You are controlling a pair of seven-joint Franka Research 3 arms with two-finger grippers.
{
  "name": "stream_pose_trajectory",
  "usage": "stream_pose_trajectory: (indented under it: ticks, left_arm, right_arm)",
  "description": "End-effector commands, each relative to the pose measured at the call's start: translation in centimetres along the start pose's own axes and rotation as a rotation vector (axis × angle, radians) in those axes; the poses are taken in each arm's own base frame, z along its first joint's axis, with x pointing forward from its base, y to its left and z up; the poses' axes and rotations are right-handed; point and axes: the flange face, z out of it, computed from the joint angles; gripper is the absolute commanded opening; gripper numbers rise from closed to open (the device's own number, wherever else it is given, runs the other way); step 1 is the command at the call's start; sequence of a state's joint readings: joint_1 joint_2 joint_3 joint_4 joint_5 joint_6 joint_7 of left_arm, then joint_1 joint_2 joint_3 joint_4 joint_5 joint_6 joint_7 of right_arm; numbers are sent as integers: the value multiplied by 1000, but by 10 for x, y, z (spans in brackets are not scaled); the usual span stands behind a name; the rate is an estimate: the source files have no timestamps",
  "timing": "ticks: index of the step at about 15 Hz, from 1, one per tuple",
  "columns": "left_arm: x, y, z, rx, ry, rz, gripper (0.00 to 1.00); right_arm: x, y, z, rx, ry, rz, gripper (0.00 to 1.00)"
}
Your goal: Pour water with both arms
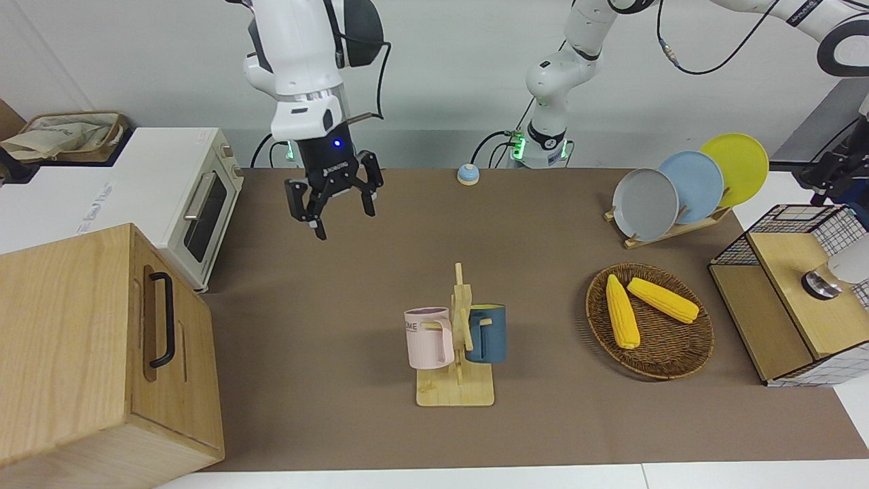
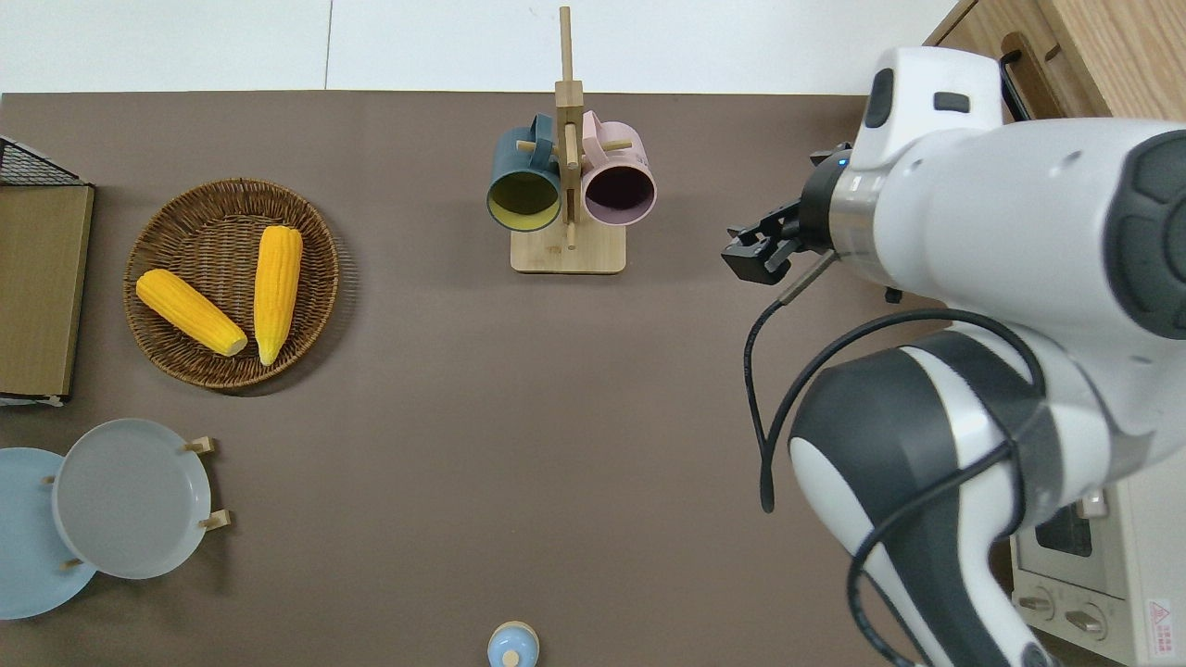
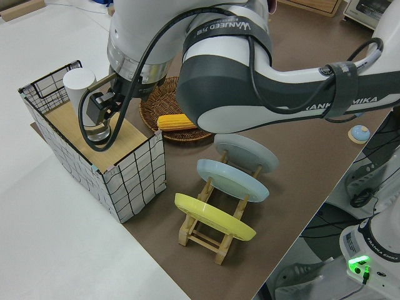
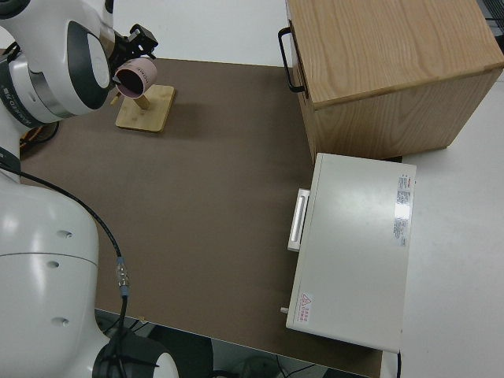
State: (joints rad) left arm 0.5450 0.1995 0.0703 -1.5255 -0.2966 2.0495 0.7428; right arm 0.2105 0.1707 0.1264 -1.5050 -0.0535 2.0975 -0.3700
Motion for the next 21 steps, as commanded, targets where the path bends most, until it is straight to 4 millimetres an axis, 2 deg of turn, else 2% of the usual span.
stream_pose_trajectory:
  ticks: [1,2,5,7,8,12,16,21]
  left_arm:
    - [6,-17,8,-8,134,-36,987]
    - [6,-19,16,-19,154,-38,987]
    - [10,-23,23,10,190,-26,989]
    - [15,-21,33,5,227,-45,989]
    - [17,-20,39,2,237,-48,989]
    - [26,-13,60,-1,286,-23,989]
    - [29,-11,74,1,314,-18,989]
    - [22,-22,92,-15,355,-9,989]
  right_arm:
    - [10,-12,31,-19,22,-80,981]
    - [12,-12,39,-20,22,-86,981]
    - [15,-11,59,-47,24,-112,981]
    - [18,-13,79,-62,27,-136,981]
    - [21,-20,85,-58,34,-148,981]
    - [26,-26,112,-47,37,-161,981]
    - [31,-29,130,-49,52,-174,981]
    - [42,-32,148,-37,68,-175,977]
